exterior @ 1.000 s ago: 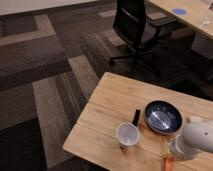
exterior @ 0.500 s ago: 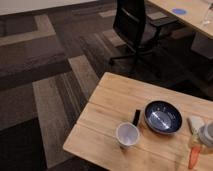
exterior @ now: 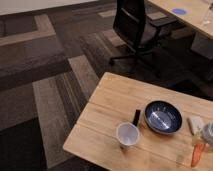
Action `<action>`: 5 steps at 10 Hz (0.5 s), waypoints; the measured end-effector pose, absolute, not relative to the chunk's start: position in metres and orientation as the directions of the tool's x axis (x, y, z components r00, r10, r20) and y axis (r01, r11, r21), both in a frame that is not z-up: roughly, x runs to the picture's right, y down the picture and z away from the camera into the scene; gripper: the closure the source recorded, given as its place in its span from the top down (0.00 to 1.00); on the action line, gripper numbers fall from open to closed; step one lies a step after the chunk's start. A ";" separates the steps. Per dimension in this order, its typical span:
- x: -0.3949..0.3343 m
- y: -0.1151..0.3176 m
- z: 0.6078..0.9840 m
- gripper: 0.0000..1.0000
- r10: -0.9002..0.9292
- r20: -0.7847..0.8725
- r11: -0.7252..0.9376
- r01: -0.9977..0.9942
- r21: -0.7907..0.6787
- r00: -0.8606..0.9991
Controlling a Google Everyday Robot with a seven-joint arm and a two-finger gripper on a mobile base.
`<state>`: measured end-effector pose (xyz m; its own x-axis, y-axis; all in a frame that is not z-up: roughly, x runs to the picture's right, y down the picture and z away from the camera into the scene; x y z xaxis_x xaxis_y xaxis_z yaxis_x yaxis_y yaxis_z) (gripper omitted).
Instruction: Place the pepper on the white sponge
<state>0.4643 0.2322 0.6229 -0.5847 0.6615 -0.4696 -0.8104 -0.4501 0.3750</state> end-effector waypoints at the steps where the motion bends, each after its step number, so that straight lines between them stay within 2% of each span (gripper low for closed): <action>1: 0.488 0.220 0.630 0.00 0.668 -0.446 -0.453 -0.801 0.390 -0.595; 5: 0.519 0.185 0.678 0.00 0.698 -0.462 -0.420 -0.835 0.355 -0.547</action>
